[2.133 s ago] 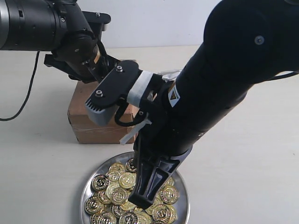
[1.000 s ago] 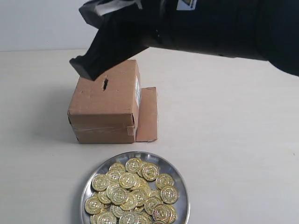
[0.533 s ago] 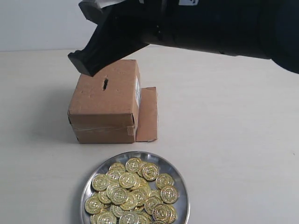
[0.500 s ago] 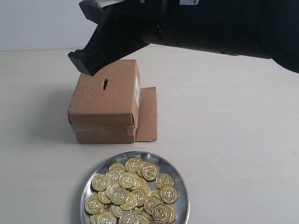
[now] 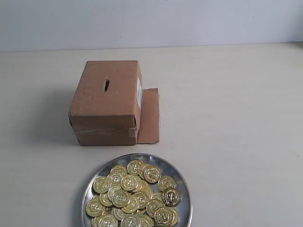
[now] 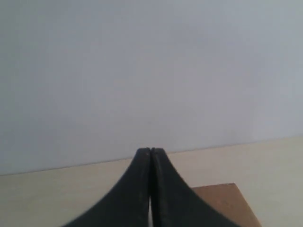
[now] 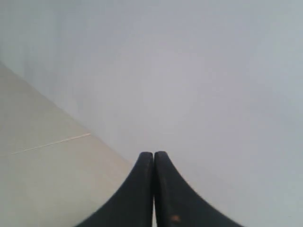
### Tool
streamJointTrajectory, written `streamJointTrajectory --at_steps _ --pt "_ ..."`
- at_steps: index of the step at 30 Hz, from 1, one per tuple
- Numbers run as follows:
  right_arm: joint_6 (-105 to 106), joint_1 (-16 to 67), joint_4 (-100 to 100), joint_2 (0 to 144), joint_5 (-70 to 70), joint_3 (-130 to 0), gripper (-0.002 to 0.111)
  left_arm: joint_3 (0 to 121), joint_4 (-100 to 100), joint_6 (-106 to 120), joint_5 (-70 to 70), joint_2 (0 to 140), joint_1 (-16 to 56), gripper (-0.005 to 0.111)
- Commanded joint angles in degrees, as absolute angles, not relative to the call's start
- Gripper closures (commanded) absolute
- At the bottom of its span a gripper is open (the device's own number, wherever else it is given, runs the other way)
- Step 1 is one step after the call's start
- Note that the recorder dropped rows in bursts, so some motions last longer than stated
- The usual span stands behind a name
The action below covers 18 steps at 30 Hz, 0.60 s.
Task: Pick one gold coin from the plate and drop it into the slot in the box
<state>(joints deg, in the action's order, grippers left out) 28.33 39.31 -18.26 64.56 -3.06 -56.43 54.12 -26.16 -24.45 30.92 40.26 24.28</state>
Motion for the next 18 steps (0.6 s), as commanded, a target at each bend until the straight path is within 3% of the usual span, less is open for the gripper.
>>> streamJointTrajectory --at_steps 1,5,11,18 --pt "28.15 31.78 -18.21 58.83 -3.14 -56.42 0.108 50.70 -26.19 -24.33 30.22 33.24 16.20 0.107" --pt "28.15 23.25 -18.21 52.62 -3.02 -56.42 0.108 47.22 -26.19 -24.33 30.22 27.31 9.52 0.107" --pt "28.15 10.77 -18.21 41.54 -2.93 -56.42 0.108 39.86 -26.19 -24.21 30.22 20.02 6.83 0.107" --pt "28.15 6.00 -18.21 28.89 -3.37 -56.42 0.108 34.58 -26.19 -24.21 31.37 15.25 6.83 0.107"
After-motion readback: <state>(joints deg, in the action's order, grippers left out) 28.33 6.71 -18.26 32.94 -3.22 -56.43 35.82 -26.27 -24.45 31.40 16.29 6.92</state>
